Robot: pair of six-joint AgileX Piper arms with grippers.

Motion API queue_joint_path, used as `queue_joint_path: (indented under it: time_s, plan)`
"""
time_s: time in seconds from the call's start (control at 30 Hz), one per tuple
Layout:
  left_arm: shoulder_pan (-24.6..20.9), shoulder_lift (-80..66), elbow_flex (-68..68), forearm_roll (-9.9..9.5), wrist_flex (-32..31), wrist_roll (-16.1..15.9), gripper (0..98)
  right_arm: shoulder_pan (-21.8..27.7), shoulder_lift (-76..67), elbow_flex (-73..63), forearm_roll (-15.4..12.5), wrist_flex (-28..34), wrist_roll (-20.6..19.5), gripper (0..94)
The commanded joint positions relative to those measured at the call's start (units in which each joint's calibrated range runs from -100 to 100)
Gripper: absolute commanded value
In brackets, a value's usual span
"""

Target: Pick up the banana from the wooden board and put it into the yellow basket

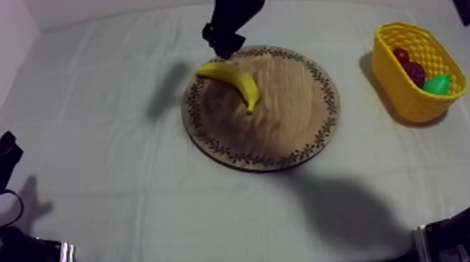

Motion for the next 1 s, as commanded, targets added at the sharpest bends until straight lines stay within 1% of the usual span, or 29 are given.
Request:
queue_joint_path:
  time_s: [0.0,0.2,0.37,0.8,0.9,0.97]
  plan:
    - [0.01,0.0,-0.01,0.04,-0.01,0.01,0.1,0.19,2.07,0.22,0.17,-0.64,-0.09,74.0]
    - [0.01,0.0,-0.01,0.04,-0.01,0.01,0.1,0.37,8.59,-0.83,0.81,-3.05,-0.41,74.2]
    - [0.01,0.0,-0.01,0.04,-0.01,0.01,0.1,0.39,14.45,-4.11,1.08,-3.68,-0.65,74.3]
    - [0.01,0.0,-0.01,0.04,-0.01,0.01,0.1,1.66,26.44,-16.8,1.17,-1.75,0.04,74.3]
    - [0.01,0.0,-0.01,0.04,-0.01,0.01,0.1,1.87,28.4,-19.39,0.95,-0.72,0.53,73.3]
    - [0.01,0.0,-0.01,0.04,-0.01,0.01,0.1,1.94,29.54,-20.65,0.84,-0.07,0.91,70.8]
